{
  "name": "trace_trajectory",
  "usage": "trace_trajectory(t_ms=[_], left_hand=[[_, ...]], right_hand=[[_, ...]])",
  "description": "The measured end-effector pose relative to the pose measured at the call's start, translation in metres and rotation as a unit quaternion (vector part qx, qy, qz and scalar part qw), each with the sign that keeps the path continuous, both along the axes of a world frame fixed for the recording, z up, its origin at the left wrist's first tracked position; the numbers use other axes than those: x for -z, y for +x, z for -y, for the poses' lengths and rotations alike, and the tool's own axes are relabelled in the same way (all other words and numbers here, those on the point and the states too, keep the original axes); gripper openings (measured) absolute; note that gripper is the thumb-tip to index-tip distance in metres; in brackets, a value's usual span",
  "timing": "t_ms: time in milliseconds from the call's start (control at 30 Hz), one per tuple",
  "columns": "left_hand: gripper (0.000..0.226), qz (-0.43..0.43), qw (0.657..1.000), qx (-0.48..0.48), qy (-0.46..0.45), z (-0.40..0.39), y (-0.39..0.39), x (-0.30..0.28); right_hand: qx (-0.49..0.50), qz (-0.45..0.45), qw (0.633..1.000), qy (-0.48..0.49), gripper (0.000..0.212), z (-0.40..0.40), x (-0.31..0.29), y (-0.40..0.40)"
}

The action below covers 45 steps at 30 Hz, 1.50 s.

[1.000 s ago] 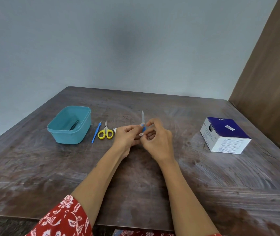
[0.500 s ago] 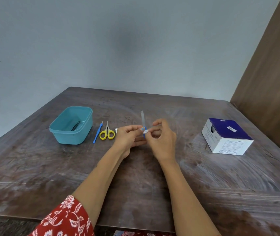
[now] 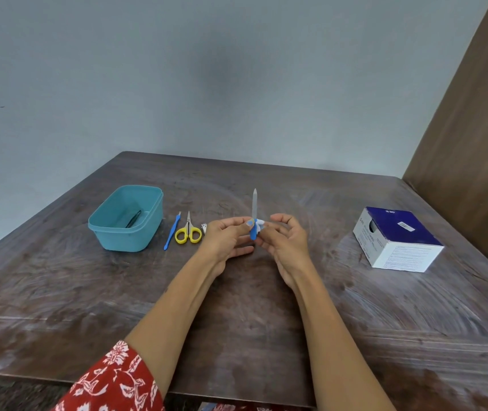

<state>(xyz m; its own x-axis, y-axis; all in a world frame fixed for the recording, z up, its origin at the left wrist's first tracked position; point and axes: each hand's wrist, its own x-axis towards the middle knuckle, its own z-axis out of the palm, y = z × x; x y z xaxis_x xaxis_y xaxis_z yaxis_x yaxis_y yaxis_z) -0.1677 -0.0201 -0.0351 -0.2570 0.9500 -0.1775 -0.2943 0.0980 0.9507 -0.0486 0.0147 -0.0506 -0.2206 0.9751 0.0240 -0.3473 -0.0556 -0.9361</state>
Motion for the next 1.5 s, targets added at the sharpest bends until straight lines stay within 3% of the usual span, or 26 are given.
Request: trace_trajectory(t_ms=[200,333,600,800,933,1133,1500], left_hand=[[0.014,0.003,1.0,-0.014,0.004,0.0,0.0,0.0],[0.006,0.014,1.0,-0.02,0.01,0.0,-0.001,0.0],[0.007,-0.079,0.996,-0.019,0.045,-0.003,0.004,0.008],[0.007,-0.15,0.985,-0.006,0.088,-0.003,0.01,0.011],[0.005,-0.148,0.985,0.02,0.09,-0.002,0.011,0.009],[0.019,-0.174,0.981,0.05,0.073,0.001,0.011,0.006],[0.016,-0.227,0.971,0.034,0.065,0.0,0.01,0.008]], right_hand=[[-0.058,0.015,0.998,-0.022,0.024,0.004,-0.003,0.003],[-0.072,0.058,0.996,-0.011,0.026,0.006,-0.005,0.004],[0.075,0.022,0.996,0.049,0.026,0.001,-0.007,0.003],[0.143,0.085,0.978,0.124,0.032,0.003,-0.008,0.002],[0.183,0.011,0.978,0.104,0.039,0.003,-0.012,0.001],[0.221,-0.048,0.968,0.107,0.043,0.003,-0.016,0.004],[0.219,-0.001,0.971,0.1,0.044,0.003,-0.013,0.002]])
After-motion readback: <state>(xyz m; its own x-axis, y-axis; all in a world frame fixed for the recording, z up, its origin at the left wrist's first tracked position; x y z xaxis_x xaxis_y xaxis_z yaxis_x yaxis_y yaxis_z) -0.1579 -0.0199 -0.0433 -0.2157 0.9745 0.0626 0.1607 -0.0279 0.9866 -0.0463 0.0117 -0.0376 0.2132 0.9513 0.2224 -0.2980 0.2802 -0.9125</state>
